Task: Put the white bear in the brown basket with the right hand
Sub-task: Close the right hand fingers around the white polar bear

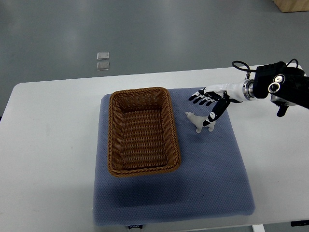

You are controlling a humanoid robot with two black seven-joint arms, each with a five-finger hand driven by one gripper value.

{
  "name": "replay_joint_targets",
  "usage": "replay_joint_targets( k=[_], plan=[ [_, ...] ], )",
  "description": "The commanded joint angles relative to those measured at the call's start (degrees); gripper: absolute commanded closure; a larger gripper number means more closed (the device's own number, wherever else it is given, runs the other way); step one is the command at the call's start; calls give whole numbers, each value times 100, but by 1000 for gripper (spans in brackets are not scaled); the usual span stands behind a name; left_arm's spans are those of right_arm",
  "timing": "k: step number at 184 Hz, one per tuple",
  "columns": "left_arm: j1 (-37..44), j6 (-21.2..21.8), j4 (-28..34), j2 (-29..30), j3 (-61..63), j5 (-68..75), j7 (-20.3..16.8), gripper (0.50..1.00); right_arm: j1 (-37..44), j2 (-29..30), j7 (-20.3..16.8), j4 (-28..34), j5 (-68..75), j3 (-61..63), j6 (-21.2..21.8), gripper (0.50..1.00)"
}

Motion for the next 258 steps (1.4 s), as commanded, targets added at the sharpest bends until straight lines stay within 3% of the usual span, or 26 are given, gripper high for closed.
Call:
replay_joint_targets(
  k=[1,64,97,154,184,258],
  plan=[
    [0,0,0,0,0,1,0,500,-75,-1,51,0,-24,1,-32,613],
    [0,0,0,0,0,1,0,500,-224,34,103,26,-164,1,-173,638],
    [0,0,0,0,0,1,0,500,-312,25,156,26,-226,1,-181,681],
    [0,0,0,0,-9,1,0,500,-356,104,253,26,-410,1,-234,854],
    [0,0,9,0,-9,1,0,500,-409,113,323,26,-463,1,-234,997],
    [9,0,9,0,-9,1,0,500,-198,-1,341,35,-446,19,-137,1000]
  ],
)
